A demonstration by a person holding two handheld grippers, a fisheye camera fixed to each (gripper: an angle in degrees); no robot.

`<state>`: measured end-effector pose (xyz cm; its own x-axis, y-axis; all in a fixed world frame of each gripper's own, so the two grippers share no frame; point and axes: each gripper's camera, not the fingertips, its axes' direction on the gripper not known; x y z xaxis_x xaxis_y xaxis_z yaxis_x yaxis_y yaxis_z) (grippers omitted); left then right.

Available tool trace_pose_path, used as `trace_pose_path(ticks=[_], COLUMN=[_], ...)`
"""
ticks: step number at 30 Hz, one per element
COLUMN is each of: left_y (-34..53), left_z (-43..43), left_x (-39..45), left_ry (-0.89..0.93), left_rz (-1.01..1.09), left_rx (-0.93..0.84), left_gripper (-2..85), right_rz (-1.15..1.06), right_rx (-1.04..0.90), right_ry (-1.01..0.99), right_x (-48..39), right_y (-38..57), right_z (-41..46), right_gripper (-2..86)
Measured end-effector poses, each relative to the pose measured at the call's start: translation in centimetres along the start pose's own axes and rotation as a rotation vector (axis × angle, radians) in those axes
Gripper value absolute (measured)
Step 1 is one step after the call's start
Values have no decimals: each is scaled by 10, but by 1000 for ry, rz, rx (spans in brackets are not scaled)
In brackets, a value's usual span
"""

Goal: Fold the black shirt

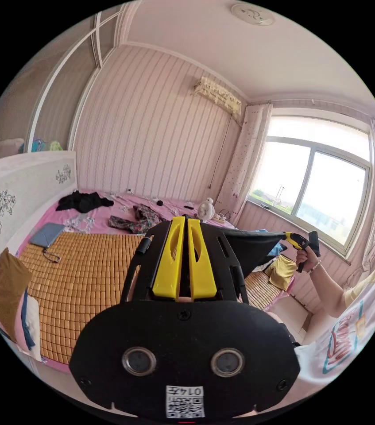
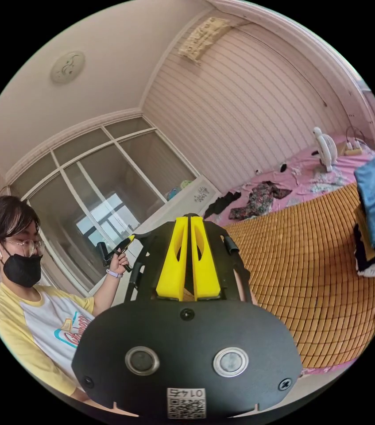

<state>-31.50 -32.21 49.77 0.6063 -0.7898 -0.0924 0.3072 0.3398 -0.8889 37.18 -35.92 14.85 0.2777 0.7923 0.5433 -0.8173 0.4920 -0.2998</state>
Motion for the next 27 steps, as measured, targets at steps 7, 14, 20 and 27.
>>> trace_pose_path(ticks=[7,14,20,27], left_y=[-77,-96,-119,-95], left_z=[-143,-255,-213,-7], left_x=[75,140,126,40], left_ry=[25,3,-43,-283], left_rz=[175,338,317,136], left_rx=[388,689,549,-30], left_gripper=[-7,-7,-7,-7], right_rz=[-382,-609,-574,-150], right_rx=[263,340,282,-34], right_ry=[-49,-127,-35,213], right_x=[-168,-271,-262,-102], right_y=[-49,-59,-76,-80], right_z=[-71,-127,-103,23], right_gripper=[6,5,5,5])
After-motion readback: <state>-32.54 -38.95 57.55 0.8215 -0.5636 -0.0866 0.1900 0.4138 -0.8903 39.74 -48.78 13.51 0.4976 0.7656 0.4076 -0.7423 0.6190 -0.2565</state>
